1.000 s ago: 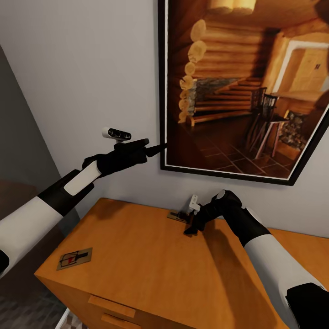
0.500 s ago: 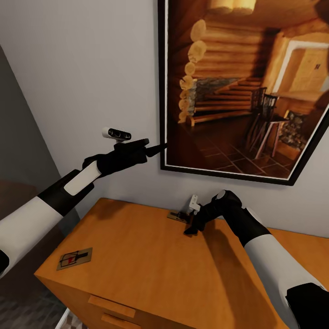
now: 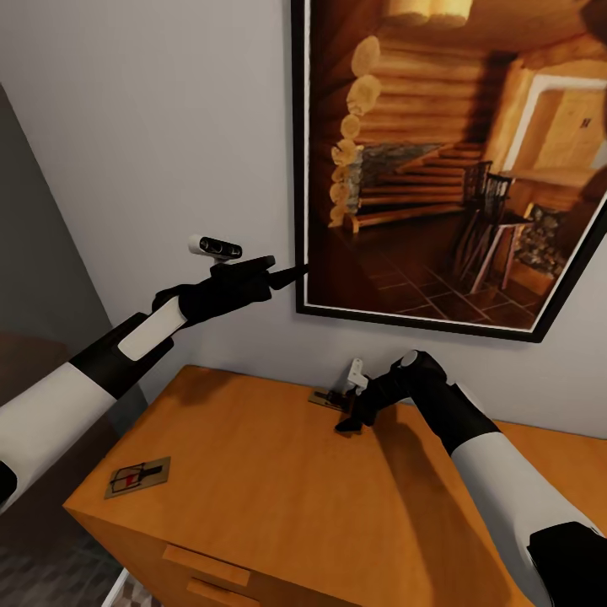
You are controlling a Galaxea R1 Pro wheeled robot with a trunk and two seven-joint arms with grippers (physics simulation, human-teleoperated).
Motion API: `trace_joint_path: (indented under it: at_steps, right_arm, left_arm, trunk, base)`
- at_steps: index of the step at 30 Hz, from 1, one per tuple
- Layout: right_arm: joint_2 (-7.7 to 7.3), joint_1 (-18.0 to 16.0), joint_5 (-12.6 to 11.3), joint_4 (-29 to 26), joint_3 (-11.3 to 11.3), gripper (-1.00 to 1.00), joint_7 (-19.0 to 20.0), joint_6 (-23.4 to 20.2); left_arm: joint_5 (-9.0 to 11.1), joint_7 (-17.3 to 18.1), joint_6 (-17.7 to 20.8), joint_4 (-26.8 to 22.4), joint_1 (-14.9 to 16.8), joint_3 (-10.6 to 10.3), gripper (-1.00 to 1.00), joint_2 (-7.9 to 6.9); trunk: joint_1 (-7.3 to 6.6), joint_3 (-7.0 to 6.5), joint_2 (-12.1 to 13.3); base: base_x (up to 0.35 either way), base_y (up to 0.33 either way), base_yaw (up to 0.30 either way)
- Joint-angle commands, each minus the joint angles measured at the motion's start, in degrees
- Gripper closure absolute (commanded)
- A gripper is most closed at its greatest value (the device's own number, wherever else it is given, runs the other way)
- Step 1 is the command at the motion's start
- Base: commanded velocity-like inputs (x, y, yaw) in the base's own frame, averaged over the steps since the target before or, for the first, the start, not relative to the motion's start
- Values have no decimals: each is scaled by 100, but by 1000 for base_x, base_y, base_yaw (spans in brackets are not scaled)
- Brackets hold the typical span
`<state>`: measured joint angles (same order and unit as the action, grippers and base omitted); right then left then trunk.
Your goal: Take the four mousetraps from the cabinet in the bathroom and place them on the bathroom floor. Make sure all four end up on the same floor surface, and ensure that at least two of them are either under or directly next to the same bathroom sink.
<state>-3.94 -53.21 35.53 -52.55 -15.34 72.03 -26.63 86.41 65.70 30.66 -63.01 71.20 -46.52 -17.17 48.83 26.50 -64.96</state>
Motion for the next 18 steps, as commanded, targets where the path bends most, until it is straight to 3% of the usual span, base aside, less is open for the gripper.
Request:
trace_joint_path:
  at_steps: [1,9,18]
  right_arm:
    - [-5,-5,-5,-9,-12,-100,21,-54]
    - [-9,-5,-64,-9,-13,-100,22,-48]
    - [-10,-5,-72,-9,-5,-100,22,-28]
  left_arm:
    - [60,4,53,-1,10,-24,-100,-6]
    - [60,4,54,-5,10,-24,-100,-6]
    - [60,4,51,6,12,-24,-100,-6]
  trunk:
    - [0,7,-5]
    - [132,114,-245]
    - [132,114,-245]
  base:
    - [0,0,0]
    - [0,0,0]
    - [0,0,0]
